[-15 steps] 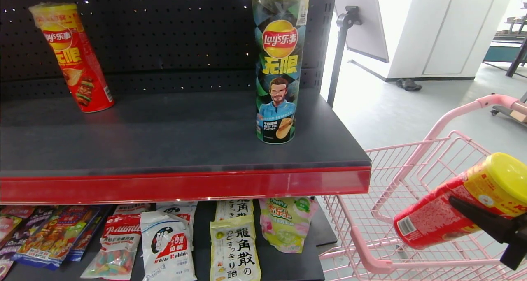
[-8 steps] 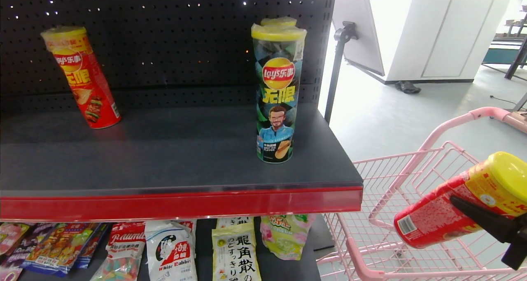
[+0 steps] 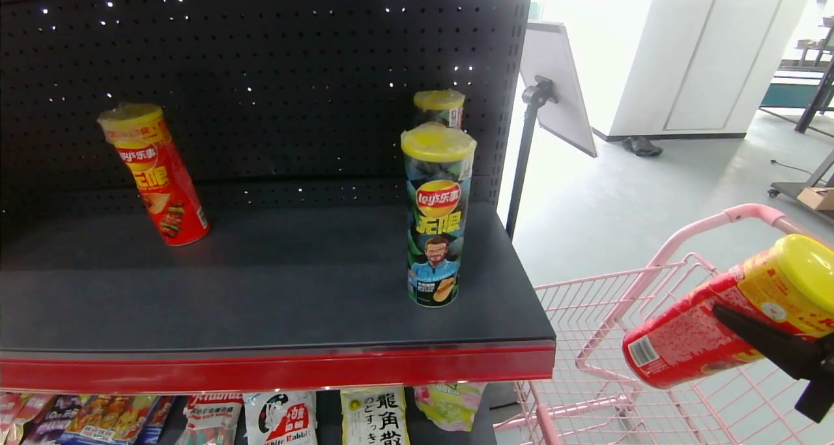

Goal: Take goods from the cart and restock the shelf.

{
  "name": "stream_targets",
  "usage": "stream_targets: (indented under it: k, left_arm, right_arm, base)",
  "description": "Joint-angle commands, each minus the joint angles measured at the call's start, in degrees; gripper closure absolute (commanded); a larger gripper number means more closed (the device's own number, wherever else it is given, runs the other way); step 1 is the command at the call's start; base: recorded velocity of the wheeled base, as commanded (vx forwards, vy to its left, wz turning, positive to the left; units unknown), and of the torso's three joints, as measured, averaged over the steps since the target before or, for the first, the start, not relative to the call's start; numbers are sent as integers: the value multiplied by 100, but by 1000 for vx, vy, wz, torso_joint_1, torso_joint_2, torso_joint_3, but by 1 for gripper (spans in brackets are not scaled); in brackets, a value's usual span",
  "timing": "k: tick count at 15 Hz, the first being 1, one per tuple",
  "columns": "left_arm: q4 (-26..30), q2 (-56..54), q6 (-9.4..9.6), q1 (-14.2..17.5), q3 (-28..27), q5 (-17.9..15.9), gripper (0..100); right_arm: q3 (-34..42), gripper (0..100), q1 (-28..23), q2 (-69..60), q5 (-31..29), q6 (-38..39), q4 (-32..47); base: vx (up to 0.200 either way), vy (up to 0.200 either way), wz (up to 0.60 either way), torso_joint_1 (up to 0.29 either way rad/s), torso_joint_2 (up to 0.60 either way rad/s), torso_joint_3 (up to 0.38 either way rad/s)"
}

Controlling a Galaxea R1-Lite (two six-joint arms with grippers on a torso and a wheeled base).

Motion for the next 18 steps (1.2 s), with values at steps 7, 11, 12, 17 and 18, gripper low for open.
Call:
stream_targets:
  k: [7,11,12,17,18]
  left_arm:
    - [-2,5,2,4,0,0,0]
    - [-2,5,2,4,0,8,0]
    - [-2,5,2,4,0,0,0]
    - [-2,5,2,4,0,0,0]
    - [-2,5,2,4,0,8,0]
  right_arm:
    - [11,100,17,49,10,-2,0]
    - [47,100,17,58,27,-2,0]
    - [64,100,17,58,27,-2,0]
    - [20,100,52,-30,431,-10,0]
    - [3,100,70,-47,669,-19,0]
  base:
    - [0,0,0,203,-479,-272]
    - [0,0,0,168,-367,-205]
    - [0,0,0,159,-344,-188]
    - [0,0,0,108,-229,-126]
    - [0,0,0,0,0,0]
